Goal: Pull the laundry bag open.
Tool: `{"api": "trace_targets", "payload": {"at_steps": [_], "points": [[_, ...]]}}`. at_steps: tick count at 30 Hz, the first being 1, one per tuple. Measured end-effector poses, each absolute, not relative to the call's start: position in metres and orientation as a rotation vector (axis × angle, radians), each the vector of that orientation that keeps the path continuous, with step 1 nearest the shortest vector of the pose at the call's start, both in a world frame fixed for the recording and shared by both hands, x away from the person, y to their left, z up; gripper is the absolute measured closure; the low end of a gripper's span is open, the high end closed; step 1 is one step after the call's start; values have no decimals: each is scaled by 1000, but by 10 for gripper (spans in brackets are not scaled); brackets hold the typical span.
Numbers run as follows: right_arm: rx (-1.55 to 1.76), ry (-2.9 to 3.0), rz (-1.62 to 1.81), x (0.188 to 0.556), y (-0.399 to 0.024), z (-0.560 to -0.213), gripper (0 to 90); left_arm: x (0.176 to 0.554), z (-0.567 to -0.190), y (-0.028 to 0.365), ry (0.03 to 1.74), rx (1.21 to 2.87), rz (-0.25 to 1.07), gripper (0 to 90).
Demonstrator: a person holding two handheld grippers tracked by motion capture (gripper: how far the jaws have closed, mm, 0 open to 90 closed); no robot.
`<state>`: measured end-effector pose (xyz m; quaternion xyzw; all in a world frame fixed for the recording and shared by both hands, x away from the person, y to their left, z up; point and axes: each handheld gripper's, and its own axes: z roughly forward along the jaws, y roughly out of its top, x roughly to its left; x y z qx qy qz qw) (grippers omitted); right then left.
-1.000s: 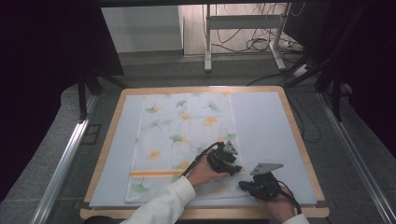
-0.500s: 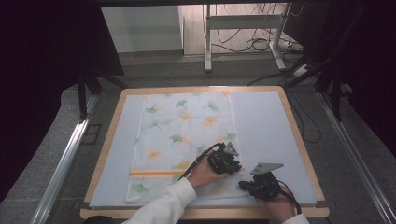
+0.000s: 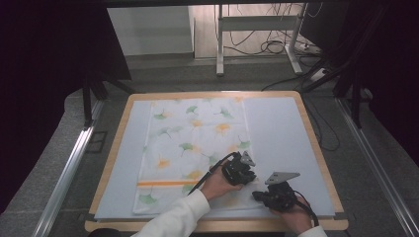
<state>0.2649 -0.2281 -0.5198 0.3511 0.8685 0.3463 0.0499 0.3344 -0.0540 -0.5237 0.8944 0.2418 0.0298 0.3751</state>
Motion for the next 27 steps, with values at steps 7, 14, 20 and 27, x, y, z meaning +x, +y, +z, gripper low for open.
{"api": "trace_targets", "payload": {"at_steps": [7,14,20,27], "points": [[1073,2641,1053,265,-228,-520,890,335,-525,-51,608,2282,81,899],[1079,2608,1062,271,-226,-516,890,335,-524,-51,614,2288,78,900],[1104,2598,1023,282,-221,-518,890,336,-524,-54,621,2298,77,886],[1120,2600,1016,283,-222,-519,890,338,-523,-54,607,2316,73,874]]}}
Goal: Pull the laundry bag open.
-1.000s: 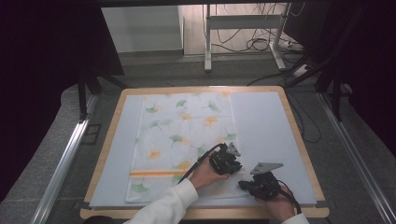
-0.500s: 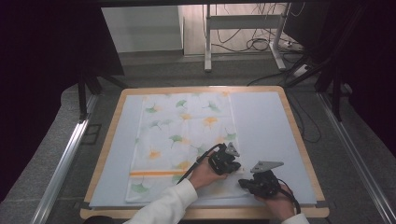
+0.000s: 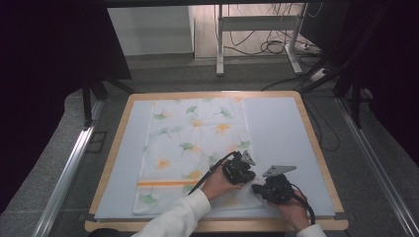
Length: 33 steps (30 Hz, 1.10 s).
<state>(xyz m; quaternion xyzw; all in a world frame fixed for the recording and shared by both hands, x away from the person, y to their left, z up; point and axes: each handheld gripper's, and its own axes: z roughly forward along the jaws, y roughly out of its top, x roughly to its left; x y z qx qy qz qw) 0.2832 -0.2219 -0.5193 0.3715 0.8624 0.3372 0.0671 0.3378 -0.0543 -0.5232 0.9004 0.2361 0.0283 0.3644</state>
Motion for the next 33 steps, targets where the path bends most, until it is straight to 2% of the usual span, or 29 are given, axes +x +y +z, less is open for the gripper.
{"api": "trace_targets", "payload": {"at_steps": [4,22,33], "points": [[1122,2587,1009,286,-222,-519,890,338,-523,-53,600,2313,67,900],[1266,2547,1064,293,-230,-522,894,334,-521,-48,601,2337,124,900],[1274,2553,1073,294,-232,-522,894,333,-521,-39,605,2338,111,900]]}}
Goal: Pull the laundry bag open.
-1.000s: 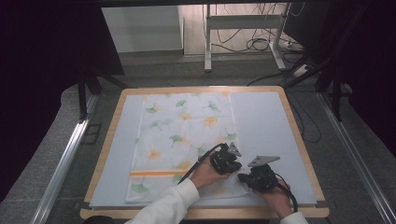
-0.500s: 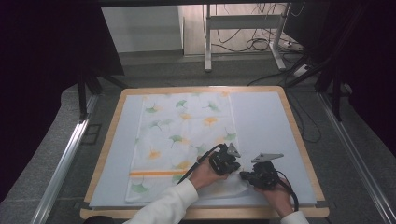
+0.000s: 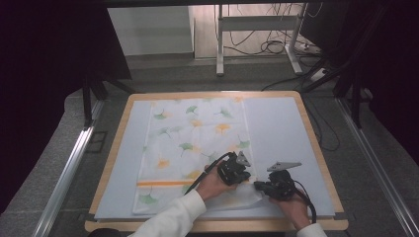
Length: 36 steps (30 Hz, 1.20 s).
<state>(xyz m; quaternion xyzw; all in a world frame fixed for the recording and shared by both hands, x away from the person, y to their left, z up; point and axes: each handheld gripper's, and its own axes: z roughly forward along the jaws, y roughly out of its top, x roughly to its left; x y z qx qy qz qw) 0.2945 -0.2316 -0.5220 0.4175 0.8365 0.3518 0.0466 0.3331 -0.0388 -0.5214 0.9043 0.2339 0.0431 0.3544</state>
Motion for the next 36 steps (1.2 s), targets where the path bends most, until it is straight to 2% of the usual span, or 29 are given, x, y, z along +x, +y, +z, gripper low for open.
{"api": "trace_targets", "payload": {"at_steps": [36], "points": [[1267,2557,1075,295,-232,-522,894,329,-521,-19,636,2350,114,900]]}}
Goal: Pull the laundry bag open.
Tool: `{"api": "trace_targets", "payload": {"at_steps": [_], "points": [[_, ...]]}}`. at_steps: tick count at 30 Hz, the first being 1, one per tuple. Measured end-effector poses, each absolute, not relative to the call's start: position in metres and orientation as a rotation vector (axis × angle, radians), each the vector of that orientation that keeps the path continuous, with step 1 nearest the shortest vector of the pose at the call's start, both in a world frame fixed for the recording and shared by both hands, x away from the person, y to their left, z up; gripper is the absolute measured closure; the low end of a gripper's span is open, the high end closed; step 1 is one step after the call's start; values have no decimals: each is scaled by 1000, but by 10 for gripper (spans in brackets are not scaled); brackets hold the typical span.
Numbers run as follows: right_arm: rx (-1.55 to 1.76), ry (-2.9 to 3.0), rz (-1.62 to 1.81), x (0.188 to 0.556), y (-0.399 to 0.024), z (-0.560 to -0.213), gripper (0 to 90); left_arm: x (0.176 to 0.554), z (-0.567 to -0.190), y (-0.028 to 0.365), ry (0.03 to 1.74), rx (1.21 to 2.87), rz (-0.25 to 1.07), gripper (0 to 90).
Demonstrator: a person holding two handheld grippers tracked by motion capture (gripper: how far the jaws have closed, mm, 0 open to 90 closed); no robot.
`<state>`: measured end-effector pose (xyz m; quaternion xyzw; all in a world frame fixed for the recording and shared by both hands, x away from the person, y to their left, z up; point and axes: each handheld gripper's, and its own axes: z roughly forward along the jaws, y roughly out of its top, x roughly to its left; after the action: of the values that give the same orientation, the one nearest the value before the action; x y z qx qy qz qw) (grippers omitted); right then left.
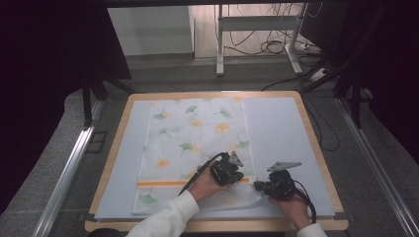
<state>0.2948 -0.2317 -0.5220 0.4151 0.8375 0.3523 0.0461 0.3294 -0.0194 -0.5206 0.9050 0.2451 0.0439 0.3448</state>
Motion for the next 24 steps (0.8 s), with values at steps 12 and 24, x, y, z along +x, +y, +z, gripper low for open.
{"api": "trace_targets", "payload": {"at_steps": [12,24], "points": [[1267,2558,1078,295,-232,-522,894,328,-520,-13,637,2362,126,900],[1265,2561,1079,295,-232,-522,894,327,-521,-3,648,2354,127,900]]}}
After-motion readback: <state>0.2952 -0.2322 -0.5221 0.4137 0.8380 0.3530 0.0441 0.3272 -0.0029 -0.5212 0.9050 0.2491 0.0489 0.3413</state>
